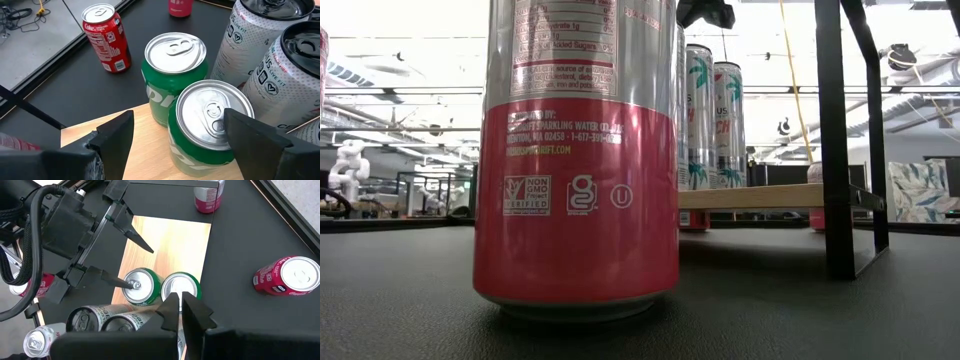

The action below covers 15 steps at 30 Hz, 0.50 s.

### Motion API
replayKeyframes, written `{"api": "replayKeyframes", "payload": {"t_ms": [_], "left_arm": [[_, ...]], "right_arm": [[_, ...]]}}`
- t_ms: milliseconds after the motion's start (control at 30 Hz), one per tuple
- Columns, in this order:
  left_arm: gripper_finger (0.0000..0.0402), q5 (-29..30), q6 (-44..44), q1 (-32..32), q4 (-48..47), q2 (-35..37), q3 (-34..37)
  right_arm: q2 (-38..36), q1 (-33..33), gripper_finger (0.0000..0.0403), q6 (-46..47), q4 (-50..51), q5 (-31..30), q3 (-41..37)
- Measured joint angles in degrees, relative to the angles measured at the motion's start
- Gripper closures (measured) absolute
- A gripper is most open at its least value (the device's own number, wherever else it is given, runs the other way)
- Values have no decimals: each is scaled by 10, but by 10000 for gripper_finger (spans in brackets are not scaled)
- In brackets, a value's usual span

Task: Place canned beverage on shelf
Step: Put the top green soda can aligned with the other top green soda can

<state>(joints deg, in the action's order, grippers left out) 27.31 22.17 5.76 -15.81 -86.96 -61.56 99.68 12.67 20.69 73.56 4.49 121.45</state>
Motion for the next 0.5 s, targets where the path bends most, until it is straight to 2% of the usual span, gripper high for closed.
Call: {"api": "replayKeyframes", "payload": {"t_ms": [500], "left_arm": [[110, 23, 15, 8, -3, 0, 0]], "right_arm": [[0, 0, 403, 0, 0, 0, 0]]}}
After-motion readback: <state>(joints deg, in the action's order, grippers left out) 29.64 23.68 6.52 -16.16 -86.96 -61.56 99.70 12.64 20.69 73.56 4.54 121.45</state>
